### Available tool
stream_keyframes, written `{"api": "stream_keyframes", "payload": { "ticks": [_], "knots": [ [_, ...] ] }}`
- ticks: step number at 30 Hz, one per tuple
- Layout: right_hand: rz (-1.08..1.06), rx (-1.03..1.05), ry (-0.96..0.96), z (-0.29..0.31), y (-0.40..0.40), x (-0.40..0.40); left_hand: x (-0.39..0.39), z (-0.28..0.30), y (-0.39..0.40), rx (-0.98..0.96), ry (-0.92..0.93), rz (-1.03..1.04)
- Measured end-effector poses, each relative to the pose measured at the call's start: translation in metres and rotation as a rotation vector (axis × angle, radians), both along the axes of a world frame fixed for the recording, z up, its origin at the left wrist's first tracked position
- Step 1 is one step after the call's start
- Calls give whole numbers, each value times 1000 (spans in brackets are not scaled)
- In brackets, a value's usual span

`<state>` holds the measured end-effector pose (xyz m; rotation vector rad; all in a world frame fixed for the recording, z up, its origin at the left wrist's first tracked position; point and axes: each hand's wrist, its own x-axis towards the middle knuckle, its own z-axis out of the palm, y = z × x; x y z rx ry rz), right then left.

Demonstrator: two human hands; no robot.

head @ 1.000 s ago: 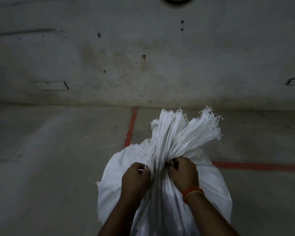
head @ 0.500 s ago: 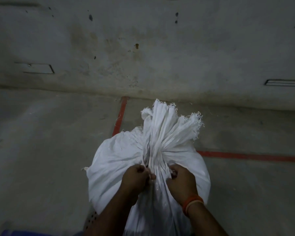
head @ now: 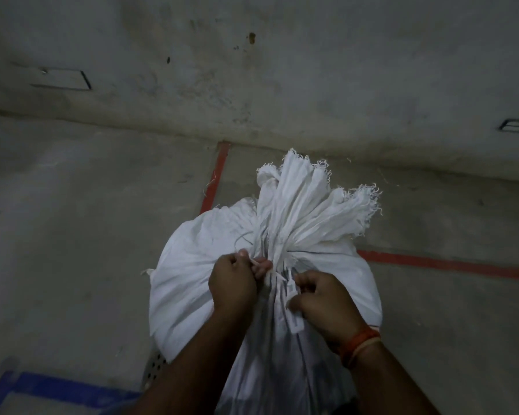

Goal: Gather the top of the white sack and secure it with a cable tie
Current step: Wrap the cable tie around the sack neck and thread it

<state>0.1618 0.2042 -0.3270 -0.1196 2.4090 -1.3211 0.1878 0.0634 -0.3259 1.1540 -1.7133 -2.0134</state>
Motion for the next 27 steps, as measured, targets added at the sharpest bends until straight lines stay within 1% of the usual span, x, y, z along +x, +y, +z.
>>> {"api": "stream_keyframes", "payload": {
  "ticks": [2,9,15,20,25,27],
  "knots": [
    [-21,-45,-61,1,1,-4,1,4,4,-79,13,-9],
    [-58,-162,-150,2,2,-6,6,9,15,-75,36,13],
    [-72,-213,-155,7,2,-3,8,11,18,-70,52,55],
    [-59,-239,-165,9,3,-3,8,10,20,-64,60,46],
    [-54,-255,-135,7,1,-3,9,6,21,-121,50,12],
    [-49,-259,-111,6,0,-3,10,3,21,-182,42,1]
  ]
}}
